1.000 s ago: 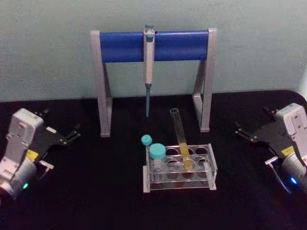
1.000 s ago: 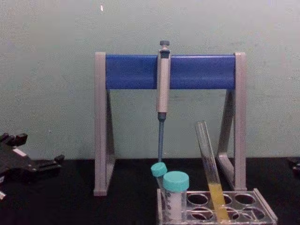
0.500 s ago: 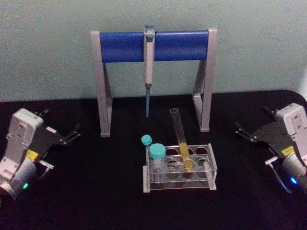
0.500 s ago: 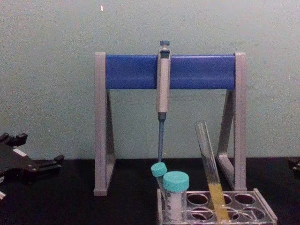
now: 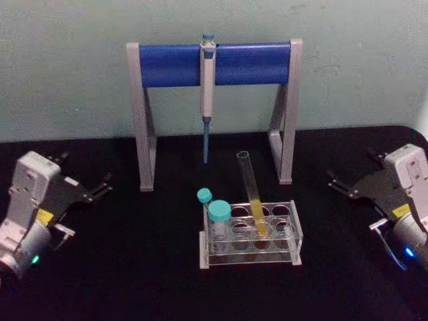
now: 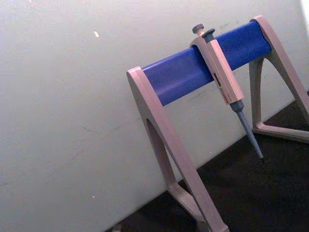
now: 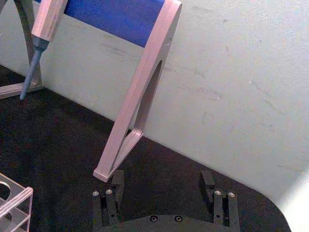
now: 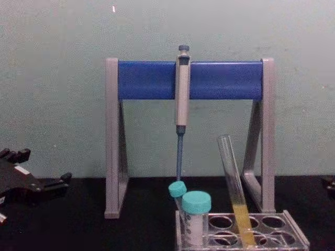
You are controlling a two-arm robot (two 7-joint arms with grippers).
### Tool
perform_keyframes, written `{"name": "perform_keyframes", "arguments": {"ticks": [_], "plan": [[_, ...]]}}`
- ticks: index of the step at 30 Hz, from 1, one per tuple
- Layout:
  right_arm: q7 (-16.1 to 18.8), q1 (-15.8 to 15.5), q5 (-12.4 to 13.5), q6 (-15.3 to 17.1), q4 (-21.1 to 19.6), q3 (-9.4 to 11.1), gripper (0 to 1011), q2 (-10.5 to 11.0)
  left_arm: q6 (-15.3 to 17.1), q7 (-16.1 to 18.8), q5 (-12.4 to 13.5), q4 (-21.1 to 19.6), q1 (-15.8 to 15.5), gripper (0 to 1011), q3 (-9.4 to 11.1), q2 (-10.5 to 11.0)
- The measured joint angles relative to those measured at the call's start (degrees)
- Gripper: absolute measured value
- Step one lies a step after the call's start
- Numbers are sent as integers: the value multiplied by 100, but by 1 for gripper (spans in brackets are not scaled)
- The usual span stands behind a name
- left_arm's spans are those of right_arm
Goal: Pick up the test tube from the test tube rack, shake it, then place it back into the test tube rack.
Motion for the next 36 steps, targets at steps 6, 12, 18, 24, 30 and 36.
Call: {"name": "perform_keyframes", "arguments": {"ticks": [6,12,18,24,30,36], "plan": [[20,-51,-62,-74,-52,97,1000,-41,0,0,0,0,0,1001,0,0],[126,-125,-66,-302,-141,209,1000,-63,0,0,0,0,0,1001,0,0],[486,-194,34,-601,-284,277,1000,-47,0,0,0,0,0,1001,0,0],[1068,-199,245,-820,-408,259,1000,-26,0,0,0,0,0,1001,0,0],[1687,-191,561,-933,-470,218,1000,-50,0,0,0,0,0,1001,0,0],[2290,-158,904,-924,-508,175,1000,-93,0,0,0,0,0,1001,0,0]]}}
